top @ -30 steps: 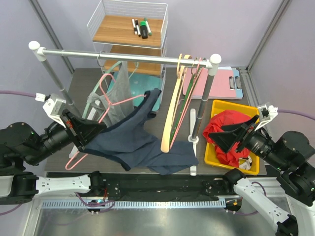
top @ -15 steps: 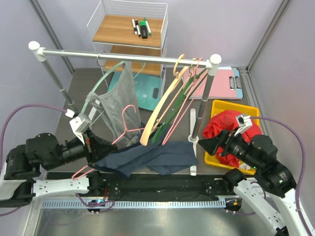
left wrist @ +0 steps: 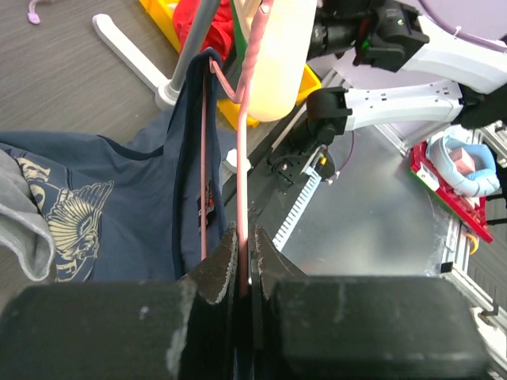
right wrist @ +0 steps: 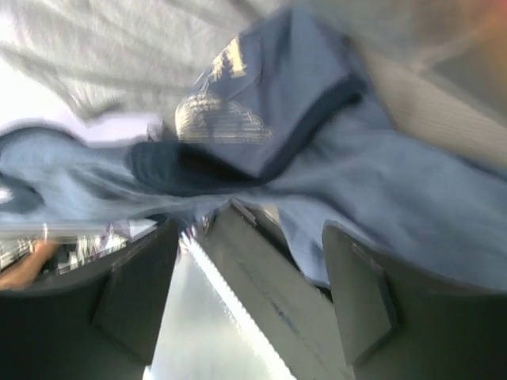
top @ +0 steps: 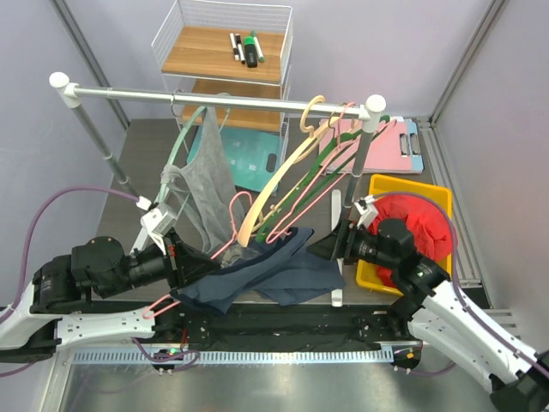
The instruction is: Remove the tank top from the hanger
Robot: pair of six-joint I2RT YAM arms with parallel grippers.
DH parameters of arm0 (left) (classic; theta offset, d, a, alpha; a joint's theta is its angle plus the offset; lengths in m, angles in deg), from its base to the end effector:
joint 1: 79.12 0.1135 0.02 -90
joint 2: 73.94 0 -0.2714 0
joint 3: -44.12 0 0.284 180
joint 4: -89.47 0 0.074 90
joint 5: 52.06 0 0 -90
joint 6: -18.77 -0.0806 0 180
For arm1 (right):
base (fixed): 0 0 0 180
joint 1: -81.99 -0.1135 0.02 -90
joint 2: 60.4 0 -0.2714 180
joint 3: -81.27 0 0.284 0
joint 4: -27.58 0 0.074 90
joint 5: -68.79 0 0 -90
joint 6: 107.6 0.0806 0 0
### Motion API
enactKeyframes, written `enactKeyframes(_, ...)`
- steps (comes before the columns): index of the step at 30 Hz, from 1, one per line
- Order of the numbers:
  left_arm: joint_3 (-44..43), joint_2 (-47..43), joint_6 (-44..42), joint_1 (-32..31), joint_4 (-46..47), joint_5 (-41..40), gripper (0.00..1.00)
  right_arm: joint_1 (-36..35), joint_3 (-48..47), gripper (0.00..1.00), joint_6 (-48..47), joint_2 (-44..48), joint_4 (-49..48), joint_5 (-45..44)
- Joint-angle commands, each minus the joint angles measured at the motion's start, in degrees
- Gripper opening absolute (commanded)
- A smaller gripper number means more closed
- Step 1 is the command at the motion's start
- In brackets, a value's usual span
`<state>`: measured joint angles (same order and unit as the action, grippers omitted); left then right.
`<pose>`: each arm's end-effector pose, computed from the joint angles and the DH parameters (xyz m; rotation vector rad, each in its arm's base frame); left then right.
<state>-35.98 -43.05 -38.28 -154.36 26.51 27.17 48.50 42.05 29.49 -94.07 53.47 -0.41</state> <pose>0.0455 -0.1136 0.4314 0.5726 1.8831 -1.1392 0.1650 0.1435 0.2395 -0.0177 2.1260 1.2441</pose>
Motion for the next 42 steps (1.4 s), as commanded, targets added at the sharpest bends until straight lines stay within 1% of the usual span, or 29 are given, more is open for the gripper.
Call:
enactKeyframes(1, -0.13, 0.39, 2.03, 0.01, 5.50, -1.45, 0.00, -9.71, -2.59, 0.78, -1.99, -3.42, -11.67, -7.12)
enactKeyframes(4, -0.22, 0.66, 2.38, 0.01, 5.24, -1.36, 0.00, -11.94, -2.77, 0.77, -3.14, -4.56, -12.81, -11.65)
enactKeyframes(7, -0.48, 0.48, 2.65, 0.01, 4.45, -1.63, 0.00, -11.94, -1.89, 0.73, -2.97, -6.57, -16.84, -11.05)
enactKeyframes(8, -0.74, 0.40, 2.73, 0.01, 4.27, -1.80, 0.00, -12.12, -1.72, 0.70, -2.97, -6.84, -17.38, -10.43)
enactKeyframes(9, -0.83, 0.31, 3.00, 0.01, 4.09, -1.89, 0.00, -12.29, -1.63, 0.68, -2.88, -7.02, -17.82, -10.69)
enactKeyframes(11, -0.92, 0.13, 3.09, 0.01, 4.27, -1.37, 0.00, -12.56, -0.75, 0.61, -2.88, -6.41, -19.22, -12.00)
enactKeyframes(12, -0.83, 0.13, 3.09, 0.01, 4.44, -0.93, 0.00, -12.73, -0.31, 0.60, -2.71, -5.89, -19.93, -13.14)
enactKeyframes(17, -0.39, 0.13, 3.00, 0.01, 5.15, 0.22, 0.00, -13.00, 0.57, 0.59, -2.97, -2.72, -22.74, -15.08)
enactKeyframes(20, -0.39, 0.74, 2.91, 0.01, 5.50, 1.01, 0.00, -12.91, -0.13, 0.58, -3.06, -2.63, -22.49, -14.73)
enactKeyframes(24, -0.30, 1.10, 2.91, 0.01, 6.38, 1.80, 0.00, -13.00, -0.75, 0.56, -3.23, -3.42, -21.60, -14.47)
enactKeyframes(25, -0.30, 1.01, 2.91, 0.01, 6.46, 2.06, 0.00, -13.00, -0.57, 0.49, -3.15, -3.51, -21.60, -14.73)
enactKeyframes(27, -0.39, 1.10, 2.73, -0.08, 6.55, 2.06, 0.00, -13.00, -0.57, 0.41, -3.06, -3.51, -21.52, -14.82)
enactKeyframes(28, -0.48, 1.10, 2.82, 0.01, 6.38, 1.98, 0.00, -13.00, -0.66, 0.34, -3.06, -3.16, -20.91, -14.99)
enactKeyframes(30, -0.65, 1.01, 2.82, 0.01, 5.68, 1.45, 0.00, -13.00, -0.66, 0.31, -3.06, -2.63, -19.59, -15.61)
enactKeyframes(33, -0.83, 0.66, 2.91, 0.01, 4.80, 0.57, 0.00, -13.00, -0.83, 0.21, -3.23, -1.49, -17.22, -17.10)
enactKeyframes(34, -0.92, 0.57, 2.91, 0.01, 4.53, 0.31, 0.00, -13.00, -0.84, 0.16, -3.41, -0.35, -15.12, -17.63)
enactKeyframes(36, -1.27, 0.05, 2.82, 0.01, 4.09, -0.57, 0.00, -13.09, -0.92, 0.11, -3.15, 0.97, -12.04, -20.43)
enactKeyframes(37, -1.53, -0.13, 2.82, 0.01, 3.48, -0.83, 0.00, -13.00, -0.84, 0.07, -2.88, 2.89, -8.98, -21.40)
enactKeyframes(40, -2.24, -0.75, 2.73, 0.01, 2.87, -1.63, 0.00, -13.00, -0.14, 0.01, -1.39, 5.98, -2.82, -27.81)
enactKeyframes(42, -2.50, -1.01, 2.65, 0.01, 2.69, -1.63, 0.00, -13.00, 0.39, 0.01, -0.34, 8.79, -0.61, -28.70)
